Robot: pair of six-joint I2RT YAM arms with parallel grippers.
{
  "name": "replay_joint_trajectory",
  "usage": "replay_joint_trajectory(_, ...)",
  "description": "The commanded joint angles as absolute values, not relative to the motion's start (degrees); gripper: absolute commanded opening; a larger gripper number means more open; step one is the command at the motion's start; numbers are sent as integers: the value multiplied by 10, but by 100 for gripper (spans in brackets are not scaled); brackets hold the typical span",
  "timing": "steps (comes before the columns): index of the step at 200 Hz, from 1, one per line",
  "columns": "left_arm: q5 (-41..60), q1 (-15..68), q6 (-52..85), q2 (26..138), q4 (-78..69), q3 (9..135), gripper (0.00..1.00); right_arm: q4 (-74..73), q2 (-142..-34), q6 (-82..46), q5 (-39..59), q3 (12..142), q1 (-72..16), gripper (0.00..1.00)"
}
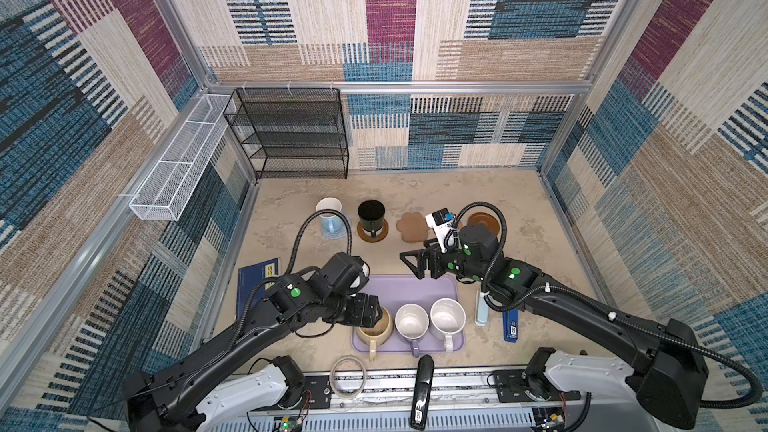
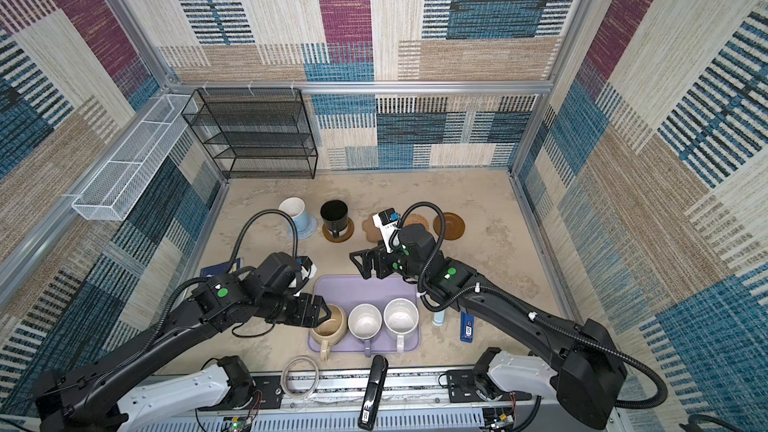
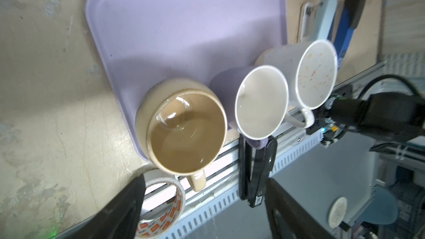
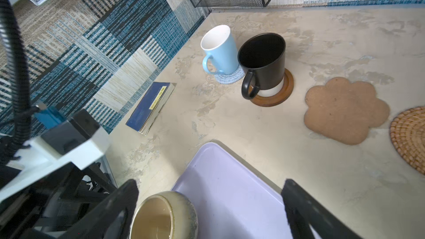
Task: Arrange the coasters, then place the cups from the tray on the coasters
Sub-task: 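Withdraw right gripper toward the tray while left gripper moves over the beige mug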
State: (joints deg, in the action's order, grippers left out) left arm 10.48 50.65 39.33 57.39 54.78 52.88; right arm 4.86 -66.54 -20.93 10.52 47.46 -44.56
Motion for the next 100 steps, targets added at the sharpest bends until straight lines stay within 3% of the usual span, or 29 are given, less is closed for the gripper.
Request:
replay_joint_trajectory(1, 64, 558, 453, 585, 569, 517, 79, -19, -645, -205, 140, 453, -446, 99)
replay_joint_trajectory(70, -40, 659, 576, 655, 579, 486, 65, -3, -645, -166, 180, 449, -446, 100)
replay_joint_trajectory(100, -94, 689, 617, 689, 569, 485, 50, -28, -630, -172, 186, 426, -446, 100)
